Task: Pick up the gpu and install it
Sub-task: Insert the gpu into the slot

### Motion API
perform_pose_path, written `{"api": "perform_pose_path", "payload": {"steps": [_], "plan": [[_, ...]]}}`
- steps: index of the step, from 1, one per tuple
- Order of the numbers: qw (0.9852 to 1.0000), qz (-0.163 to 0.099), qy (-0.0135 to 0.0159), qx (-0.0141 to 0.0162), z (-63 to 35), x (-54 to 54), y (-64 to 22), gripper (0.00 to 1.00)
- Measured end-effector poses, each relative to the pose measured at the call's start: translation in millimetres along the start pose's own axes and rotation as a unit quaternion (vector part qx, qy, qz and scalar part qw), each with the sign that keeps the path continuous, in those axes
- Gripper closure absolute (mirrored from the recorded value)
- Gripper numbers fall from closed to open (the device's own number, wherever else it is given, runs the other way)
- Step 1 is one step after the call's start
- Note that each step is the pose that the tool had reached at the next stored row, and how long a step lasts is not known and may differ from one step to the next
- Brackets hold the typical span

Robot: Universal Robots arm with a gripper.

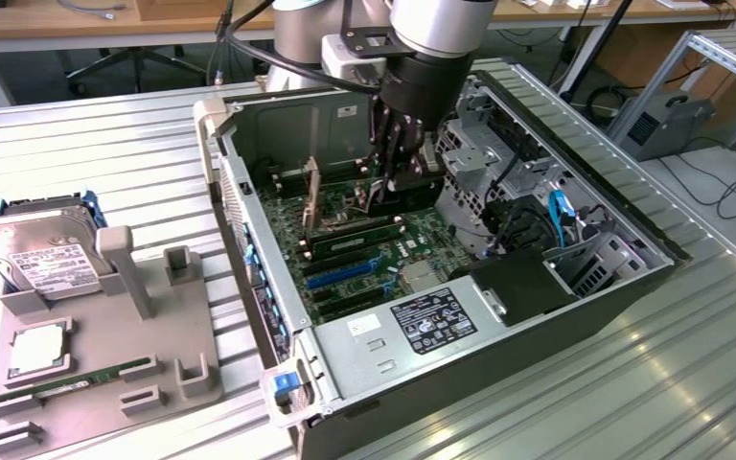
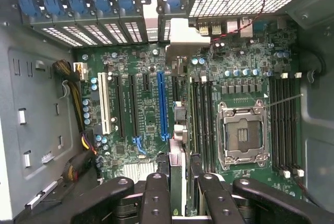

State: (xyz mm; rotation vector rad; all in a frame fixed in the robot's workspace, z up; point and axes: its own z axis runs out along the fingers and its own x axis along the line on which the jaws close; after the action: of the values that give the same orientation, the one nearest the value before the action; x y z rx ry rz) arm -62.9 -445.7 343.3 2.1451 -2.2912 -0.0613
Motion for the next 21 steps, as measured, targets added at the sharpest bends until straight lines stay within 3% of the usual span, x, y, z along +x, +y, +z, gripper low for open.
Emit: {"api": "perform_pose_path", "payload": {"steps": [6, 21], "plan": [[0.9995, -0.03, 0.0009, -0.0008, 1.1, 0.0, 0.0, 0.74], [0.9989, -0.047, 0.0014, -0.0012, 1.7, 0.0, -0.1, 0.74]]}}
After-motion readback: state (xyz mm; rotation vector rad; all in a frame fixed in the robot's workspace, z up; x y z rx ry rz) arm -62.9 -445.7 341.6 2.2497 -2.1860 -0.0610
